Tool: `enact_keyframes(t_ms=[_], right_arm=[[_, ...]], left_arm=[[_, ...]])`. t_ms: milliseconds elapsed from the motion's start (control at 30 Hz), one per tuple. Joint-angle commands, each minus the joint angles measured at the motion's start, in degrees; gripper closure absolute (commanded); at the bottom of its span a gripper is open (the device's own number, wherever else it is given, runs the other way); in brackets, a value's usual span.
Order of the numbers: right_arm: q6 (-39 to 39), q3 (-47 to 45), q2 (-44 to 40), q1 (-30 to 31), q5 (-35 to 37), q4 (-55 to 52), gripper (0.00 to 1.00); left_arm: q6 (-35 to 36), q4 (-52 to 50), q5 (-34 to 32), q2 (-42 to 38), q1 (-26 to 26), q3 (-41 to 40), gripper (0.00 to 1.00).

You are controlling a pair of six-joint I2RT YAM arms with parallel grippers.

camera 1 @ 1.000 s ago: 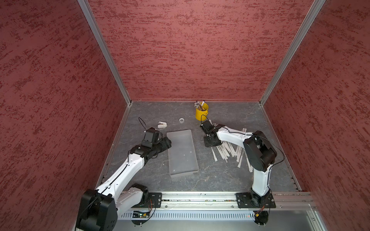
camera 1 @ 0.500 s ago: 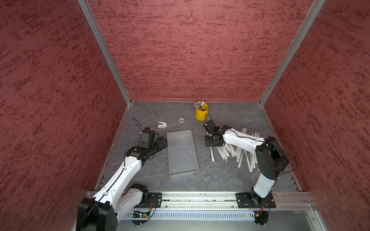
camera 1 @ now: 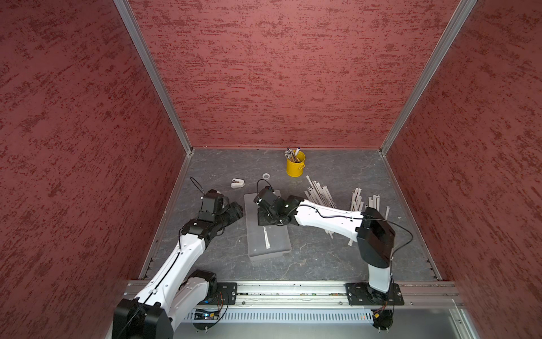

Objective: Put the straws into the storage box
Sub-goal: Place the straw in the storage box.

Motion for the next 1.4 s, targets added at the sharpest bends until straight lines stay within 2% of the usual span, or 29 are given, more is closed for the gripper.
enact_keyframes(t_ms=[0,400,767,967,1033,1133,1233,1300,1367], right_arm=[[2.16,4.62,3.95,0.76,0.68,-1.41,0.99],[4.92,14.59,16.1,1.73,-4.22,-5.16,0.98],[7.21,15.8,18.75,1.15,-8.91,-3.39,0.91],[7.34,10.6,12.61,-0.4,-12.95,2.14,0.76],[6.49,7.28,8.82,-1.35,-13.96,3.76,0.7],[4.46,0.93,0.83,-3.36,-12.18,3.42,0.68],[-0.69,-6.97,-7.94,-7.61,-8.29,0.02,0.68],[-6.56,-12.25,-12.76,-11.43,-1.87,-4.63,0.71],[-12.39,-15.48,-15.46,-15.28,3.58,-8.87,0.73]], left_arm=[[-0.97,3.33,2.67,0.76,0.5,-1.31,0.21],[-1.37,5.53,3.72,1.28,0.5,-2.41,0.21],[-1.48,5.19,4.06,1.03,0.43,-2.32,0.22],[-0.45,3.1,3.32,-0.15,0.52,-0.65,0.22],[-0.03,2.45,3.08,-0.45,0.53,0.21,0.22],[1.57,0.59,1.38,-0.6,-0.36,2.1,0.22],[4.49,-3.3,-5.71,0.53,-5.81,6.55,0.22],[5.69,-5.51,-11.39,3.23,-12.54,10.61,0.19],[5.75,-5.72,-13.38,6.88,-18.28,13.66,0.16]])
